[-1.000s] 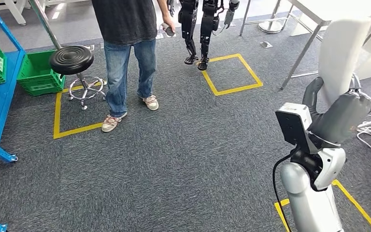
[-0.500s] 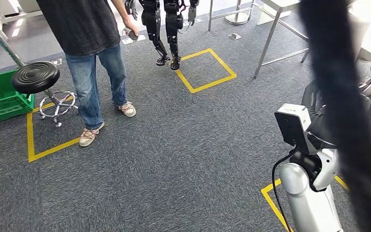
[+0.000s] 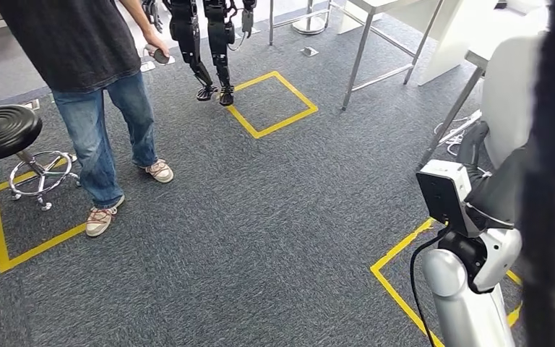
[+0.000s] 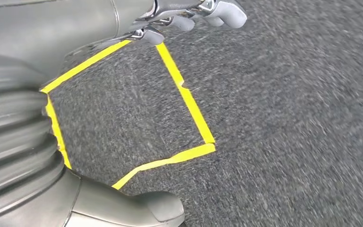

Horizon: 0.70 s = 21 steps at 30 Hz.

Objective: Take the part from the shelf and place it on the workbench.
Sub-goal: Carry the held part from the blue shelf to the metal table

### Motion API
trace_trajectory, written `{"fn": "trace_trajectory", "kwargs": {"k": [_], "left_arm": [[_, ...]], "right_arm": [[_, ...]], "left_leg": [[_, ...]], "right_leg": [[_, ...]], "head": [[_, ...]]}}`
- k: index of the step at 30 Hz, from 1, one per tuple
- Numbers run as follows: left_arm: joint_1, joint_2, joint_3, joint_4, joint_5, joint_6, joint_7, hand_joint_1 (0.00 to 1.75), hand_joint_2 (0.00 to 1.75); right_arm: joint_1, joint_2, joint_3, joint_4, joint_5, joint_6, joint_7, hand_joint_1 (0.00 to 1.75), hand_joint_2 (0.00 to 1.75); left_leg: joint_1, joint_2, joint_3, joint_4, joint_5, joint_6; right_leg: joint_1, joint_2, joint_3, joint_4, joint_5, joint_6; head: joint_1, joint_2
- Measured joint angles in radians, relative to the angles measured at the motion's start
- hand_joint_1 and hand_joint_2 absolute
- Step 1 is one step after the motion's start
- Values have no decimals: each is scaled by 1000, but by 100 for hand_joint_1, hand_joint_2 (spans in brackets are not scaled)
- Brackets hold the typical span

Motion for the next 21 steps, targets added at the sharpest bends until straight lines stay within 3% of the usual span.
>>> {"fn": "trace_trajectory", "kwargs": {"k": [2, 4, 5, 7, 8, 10, 12, 14, 15, 16, 18, 20, 21], "left_arm": [[-2, -1, 0, 0, -2, -2, 0, 0, 175], [-2, -2, 0, 0, -5, -2, -1, 0, 175], [-2, -2, 0, 0, -6, -2, -1, 0, 175], [-4, -2, 0, -1, -7, -2, -1, 0, 175], [-6, -2, 0, -1, -8, -2, -1, 0, 175], [-8, -1, 0, -2, -8, -2, 0, 0, 175], [-7, 0, 0, -2, -8, -2, 0, 0, 175], [-3, 0, 0, -2, -8, -2, 2, 0, 175], [-2, 1, 0, -2, -8, -2, 2, 0, 175], [-2, 1, 0, -2, -8, -2, 3, 0, 175], [-3, 1, 0, -1, -7, -2, 4, 0, 175], [-3, 1, 0, -1, -6, -2, 4, 0, 175], [-3, 1, 0, 0, -5, -2, 4, 0, 175]], "right_arm": [[-3, 0, 0, 0, 4, 2, 0, 175, 175], [-9, 0, 0, 0, 8, 4, 0, 175, 175], [-12, 0, 0, 0, 10, 5, 0, 175, 175], [-13, 0, 0, 0, 11, 5, 0, 175, 175], [-14, 1, 0, 0, 12, 5, 0, 175, 175], [-18, 2, 0, 0, 13, 5, 0, 175, 175], [-21, 5, 0, 2, 15, 6, 0, 175, 175], [-20, 8, 0, 4, 16, 5, 0, 175, 175], [-20, 9, 0, 6, 17, 5, 0, 175, 175], [-20, 9, 0, 7, 18, 5, 0, 175, 175], [-20, 10, 0, 8, 19, 3, 0, 175, 175], [-23, 10, 0, 8, 20, 2, 0, 175, 175], [-23, 10, 0, 9, 21, 2, 0, 175, 175]], "left_leg": [[-3, 19, 4, 0, -3, -1], [-7, 34, 7, 0, -7, -7], [-8, 42, 8, 0, -8, -11], [-9, 57, 12, -2, -11, -21], [-8, 52, 12, 1, -15, -27], [-6, 12, -11, 56, -49, -38], [-1, -28, -71, 179, -105, -45], [2, -35, -117, 262, -123, -48], [3, -37, -116, 251, -102, -49], [5, -41, -98, 204, -67, -50], [12, -76, -44, 76, -8, -53], [14, -102, -15, 16, 4, -47], [12, -100, -13, 14, 1, -40]], "right_leg": [[7, -31, 74, -135, 54, -10], [17, -60, 121, -227, 77, -22], [21, -63, 125, -240, 76, -26], [22, -44, 124, -243, 79, -34], [20, -36, 126, -247, 82, -38], [10, -22, 132, -255, 87, -46], [6, -5, 133, -255, 88, -50], [5, 17, 133, -254, 87, -51], [3, 29, 133, -252, 86, -50], [1, 41, 133, -250, 85, -48], [-2, 64, 131, -240, 80, -38], [-3, 84, 123, -234, 79, -24], [-4, 94, 119, -235, 81, -16]], "head": [[0, 0], [0, 0], [0, 0], [0, 0], [-1, 0], [-5, 0], [-10, 0], [-11, 0], [-12, 0], [-13, 0], [-15, 0], [-16, 0], [-16, 0]]}}
